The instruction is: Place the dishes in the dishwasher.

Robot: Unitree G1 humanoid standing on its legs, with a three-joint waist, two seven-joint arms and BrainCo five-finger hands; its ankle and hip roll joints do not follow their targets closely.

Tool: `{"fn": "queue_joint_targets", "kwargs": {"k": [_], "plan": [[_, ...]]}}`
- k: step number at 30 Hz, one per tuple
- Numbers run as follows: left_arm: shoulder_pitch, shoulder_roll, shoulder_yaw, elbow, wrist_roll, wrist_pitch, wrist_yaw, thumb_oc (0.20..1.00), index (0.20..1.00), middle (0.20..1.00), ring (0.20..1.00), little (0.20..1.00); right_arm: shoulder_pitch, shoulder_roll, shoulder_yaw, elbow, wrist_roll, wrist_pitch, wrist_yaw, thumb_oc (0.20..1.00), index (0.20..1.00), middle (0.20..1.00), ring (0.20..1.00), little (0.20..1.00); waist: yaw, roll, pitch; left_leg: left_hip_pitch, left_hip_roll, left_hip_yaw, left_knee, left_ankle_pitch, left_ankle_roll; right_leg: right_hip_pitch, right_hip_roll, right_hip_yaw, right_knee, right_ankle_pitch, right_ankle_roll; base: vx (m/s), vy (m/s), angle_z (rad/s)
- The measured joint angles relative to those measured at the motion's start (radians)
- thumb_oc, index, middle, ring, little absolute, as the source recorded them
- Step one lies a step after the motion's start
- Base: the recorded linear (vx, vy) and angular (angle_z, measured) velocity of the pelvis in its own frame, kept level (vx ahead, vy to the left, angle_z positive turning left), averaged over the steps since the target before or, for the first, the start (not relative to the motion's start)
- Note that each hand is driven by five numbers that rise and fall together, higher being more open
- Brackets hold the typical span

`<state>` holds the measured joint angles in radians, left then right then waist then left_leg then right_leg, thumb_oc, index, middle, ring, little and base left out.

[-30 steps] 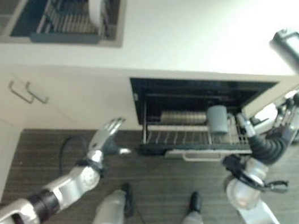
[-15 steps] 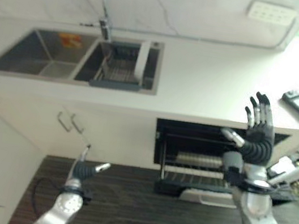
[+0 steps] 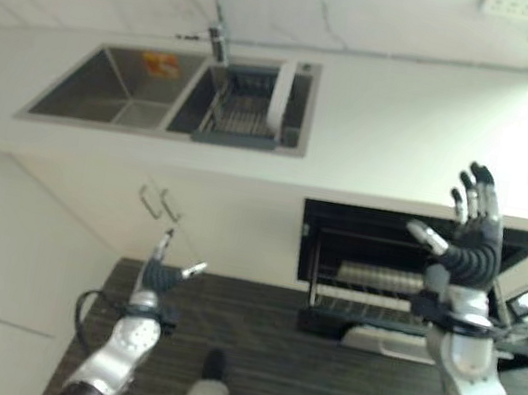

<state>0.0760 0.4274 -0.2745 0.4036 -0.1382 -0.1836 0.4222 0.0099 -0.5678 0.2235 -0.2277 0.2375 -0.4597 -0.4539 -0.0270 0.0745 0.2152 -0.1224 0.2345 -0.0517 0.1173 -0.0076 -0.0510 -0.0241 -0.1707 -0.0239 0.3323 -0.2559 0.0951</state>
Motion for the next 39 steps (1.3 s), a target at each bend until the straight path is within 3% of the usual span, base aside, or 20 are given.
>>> {"fn": "queue_joint_targets", "kwargs": {"k": [1, 2, 4, 6, 7, 9, 10, 11, 12, 13, 14, 15, 17, 20, 24, 30, 33, 36, 38, 39], "plan": [[-0.01, 0.002, -0.001, 0.014, -0.001, -0.007, -0.005, 1.0, 1.0, 1.0, 1.0, 1.0, 0.0, 0.012, 0.001, 0.001, 0.0, 0.005, 0.001, 1.0, 1.0, 1.0, 1.0, 1.0, -0.015, -0.02, 0.014, 0.008, -0.042, 0.034, 0.042, 0.02, -0.1, 0.003, -0.056, 0.031, 0.015, -0.007, 0.025, 0.29, 0.531, -0.59], [-0.022, 0.006, 0.0, 0.038, -0.003, -0.019, -0.01, 1.0, 1.0, 1.0, 1.0, 1.0, 0.004, 0.024, 0.009, -0.005, 0.0, 0.018, 0.004, 1.0, 1.0, 1.0, 1.0, 1.0, -0.018, -0.064, 0.035, 0.016, -0.105, 0.079, 0.081, -0.022, -0.072, 0.027, -0.12, 0.056, 0.007, 0.023, 0.054, 0.27, 0.449, -0.42], [-0.038, 0.023, -0.013, 0.028, -0.003, -0.019, -0.034, 1.0, 1.0, 1.0, 1.0, 1.0, 0.043, 0.029, -0.008, -0.022, 0.005, 0.022, 0.002, 1.0, 1.0, 1.0, 1.0, 1.0, -0.03, -0.084, 0.045, 0.021, -0.152, 0.11, 0.112, -0.06, -0.029, 0.049, -0.167, 0.034, -0.025, 0.143, 0.007, 0.21, 0.375, 0.0], [-0.113, 0.142, -0.12, -0.06, 0.005, -0.021, -0.059, 1.0, 1.0, 1.0, 1.0, 1.0, 0.063, 0.084, -0.055, -0.044, 0.023, 0.019, -0.013, 1.0, 1.0, 1.0, 1.0, 1.0, -0.008, -0.121, 0.033, 0.036, -0.195, 0.15, 0.085, -0.059, 0.021, 0.073, -0.215, -0.017, -0.112, 0.329, 0.045, 0.17, 0.457, 0.01], [-0.13, 0.171, -0.13, -0.083, 0.006, -0.014, -0.063, 1.0, 1.0, 1.0, 1.0, 1.0, 0.016, 0.119, -0.01, -0.082, 0.02, 0.022, -0.019, 1.0, 1.0, 1.0, 1.0, 1.0, 0.011, -0.128, 0.032, 0.047, -0.217, 0.185, 0.059, -0.06, 0.045, 0.074, -0.238, -0.042, -0.209, 0.425, 0.059, 0.13, 0.434, -0.58], [-0.114, 0.173, -0.11, -0.093, 0.011, -0.009, -0.062, 1.0, 1.0, 1.0, 1.0, 1.0, -0.035, 0.135, 0.034, -0.092, 0.023, 0.035, -0.018, 1.0, 1.0, 1.0, 1.0, 1.0, 0.022, -0.131, 0.032, 0.066, -0.223, 0.239, 0.046, -0.065, 0.062, 0.087, -0.25, -0.128, -0.272, 0.495, 0.058, 0.01, 0.24, -1.01], [-0.068, 0.174, -0.084, -0.098, 0.011, -0.004, -0.055, 1.0, 1.0, 1.0, 1.0, 1.0, -0.057, 0.146, 0.071, -0.066, 0.025, 0.037, -0.009, 1.0, 1.0, 1.0, 1.0, 1.0, 0.05, -0.135, 0.03, 0.108, -0.214, 0.315, 0.021, -0.066, 0.063, 0.074, -0.234, -0.194, -0.306, 0.547, 0.04, -0.02, 0.139, -1.49], [-0.033, 0.177, -0.062, -0.106, 0.011, -0.001, -0.047, 1.0, 1.0, 1.0, 1.0, 1.0, -0.059, 0.162, 0.086, -0.061, 0.027, 0.036, -0.007, 1.0, 1.0, 1.0, 1.0, 1.0, 0.06, -0.141, 0.026, 0.115, -0.198, 0.342, 0.015, -0.067, 0.064, 0.069, -0.226, -0.227, -0.317, 0.555, 0.043, -0.01, 0.054, -1.24], [-0.02, 0.165, -0.048, -0.106, 0.011, 0.0, -0.047, 1.0, 1.0, 1.0, 1.0, 1.0, -0.05, 0.158, 0.088, -0.056, 0.028, 0.035, -0.01, 1.0, 1.0, 1.0, 1.0, 1.0, 0.055, -0.13, 0.026, 0.125, -0.185, 0.335, -0.01, -0.07, 0.068, 0.06, -0.204, -0.233, -0.271, 0.475, 0.1, -0.01, 0.016, -0.41], [-0.031, 0.146, -0.033, -0.107, 0.011, 0.001, -0.045, 1.0, 1.0, 1.0, 1.0, 1.0, -0.026, 0.147, 0.082, -0.055, 0.031, 0.039, -0.015, 1.0, 1.0, 1.0, 1.0, 1.0, 0.053, -0.133, 0.024, 0.123, -0.177, 0.323, -0.032, -0.056, 0.065, 0.052, -0.151, -0.203, -0.225, 0.365, 0.121, 0.0, -0.028, 0.06], [-0.037, 0.133, -0.033, -0.109, 0.013, 0.002, -0.039, 1.0, 1.0, 1.0, 1.0, 1.0, -0.007, 0.119, 0.084, -0.055, 0.039, 0.041, -0.012, 1.0, 1.0, 1.0, 1.0, 1.0, 0.065, -0.14, 0.019, 0.126, -0.166, 0.32, -0.046, -0.041, 0.052, 0.071, -0.076, -0.221, -0.237, 0.271, 0.105, 0.0, -0.083, -0.09], [-0.014, 0.13, -0.033, -0.109, 0.015, 0.005, -0.035, 1.0, 1.0, 1.0, 1.0, 1.0, -0.01, 0.111, 0.083, -0.055, 0.039, 0.039, -0.012, 1.0, 1.0, 1.0, 1.0, 1.0, 0.075, -0.149, 0.011, 0.126, -0.168, 0.334, -0.046, -0.038, 0.048, 0.1, -0.062, -0.256, -0.296, 0.264, 0.095, 0.0, -0.122, -0.18], [0.007, 0.106, -0.042, -0.107, 0.046, 0.008, -0.03, 1.0, 1.0, 1.0, 1.0, 1.0, -0.007, 0.091, 0.081, -0.051, 0.04, 0.034, -0.018, 1.0, 1.0, 1.0, 1.0, 1.0, 0.071, -0.146, 0.009, 0.122, -0.171, 0.324, -0.046, -0.024, 0.026, 0.141, -0.045, -0.249, -0.371, 0.258, 0.084, 0.0, -0.118, -0.02], [0.012, 0.076, -0.078, -0.108, 0.051, 0.012, -0.031, 1.0, 1.0, 1.0, 1.0, 1.0, -0.006, 0.079, 0.079, 0.022, 0.041, 0.019, -0.028, 1.0, 1.0, 1.0, 1.0, 1.0, 0.062, -0.106, -0.024, 0.126, -0.131, 0.283, -0.074, 0.007, -0.007, 0.155, 0.006, -0.267, -0.4, 0.259, 0.055, 0.02, -0.097, 0.18], [0.037, 0.034, -0.082, -0.126, 0.054, 0.027, -0.033, 1.0, 1.0, 1.0, 1.0, 1.0, 0.005, 0.082, 0.062, 0.026, 0.06, 0.005, -0.045, 1.0, 1.0, 1.0, 1.0, 1.0, 0.056, -0.043, -0.063, 0.134, -0.123, 0.278, -0.119, 0.052, -0.012, 0.156, 0.024, -0.268, -0.41, 0.26, 0.047, 0.01, -0.089, 0.03], [0.034, 0.02, -0.087, -0.113, 0.054, 0.031, -0.033, 1.0, 1.0, 1.0, 1.0, 1.0, 0.008, 0.081, 0.051, 0.026, 0.069, 0.005, -0.04, 1.0, 1.0, 1.0, 1.0, 1.0, 0.039, -0.026, -0.07, 0.119, -0.114, 0.264, -0.104, 0.059, -0.014, 0.152, 0.033, -0.275, -0.402, 0.255, 0.042, -0.04, -0.117, 0.05], [0.026, 0.011, -0.099, -0.038, 0.053, 0.034, -0.032, 1.0, 1.0, 1.0, 1.0, 1.0, 0.005, 0.08, 0.051, 0.031, 0.079, 0.007, -0.012, 1.0, 1.0, 1.0, 1.0, 1.0, 0.031, -0.033, -0.058, 0.063, -0.105, 0.246, 0.028, 0.06, -0.015, 0.097, 0.026, -0.241, -0.275, 0.167, 0.003, 0.02, -0.056, 0.16], [0.088, 0.016, -0.099, -0.02, 0.053, 0.031, -0.032, 1.0, 1.0, 1.0, 1.0, 1.0, 0.005, 0.066, 0.048, 0.038, 0.091, 0.007, 0.018, 1.0, 1.0, 1.0, 1.0, 1.0, 0.043, -0.051, -0.035, -0.024, -0.096, 0.141, 0.226, 0.101, -0.056, 0.087, 0.014, -0.211, -0.207, 0.129, -0.021, 0.18, 0.14, -0.11], [0.084, -0.002, -0.117, 0.047, 0.05, 0.024, -0.032, 1.0, 1.0, 1.0, 1.0, 1.0, -0.022, 0.072, 0.073, 0.064, 0.098, 0.011, 0.026, 1.0, 1.0, 1.0, 1.0, 1.0, 0.038, -0.026, -0.026, -0.005, -0.063, 0.079, -0.072, 0.073, -0.072, 0.069, 0.031, -0.179, -0.229, 0.13, -0.024, 0.24, 0.177, -0.21], [0.029, -0.057, -0.12, 0.144, 0.039, 0.019, -0.035, 1.0, 1.0, 1.0, 1.0, 1.0, -0.023, 0.07, 0.084, 0.066, 0.098, 0.022, 0.034, 1.0, 1.0, 1.0, 1.0, 1.0, 0.037, -0.012, 0.015, 0.002, -0.055, 0.06, -0.2, 0.074, -0.071, 0.096, 0.042, -0.12, -0.249, 0.138, -0.036, 0.33, 0.262, -0.18]]}}
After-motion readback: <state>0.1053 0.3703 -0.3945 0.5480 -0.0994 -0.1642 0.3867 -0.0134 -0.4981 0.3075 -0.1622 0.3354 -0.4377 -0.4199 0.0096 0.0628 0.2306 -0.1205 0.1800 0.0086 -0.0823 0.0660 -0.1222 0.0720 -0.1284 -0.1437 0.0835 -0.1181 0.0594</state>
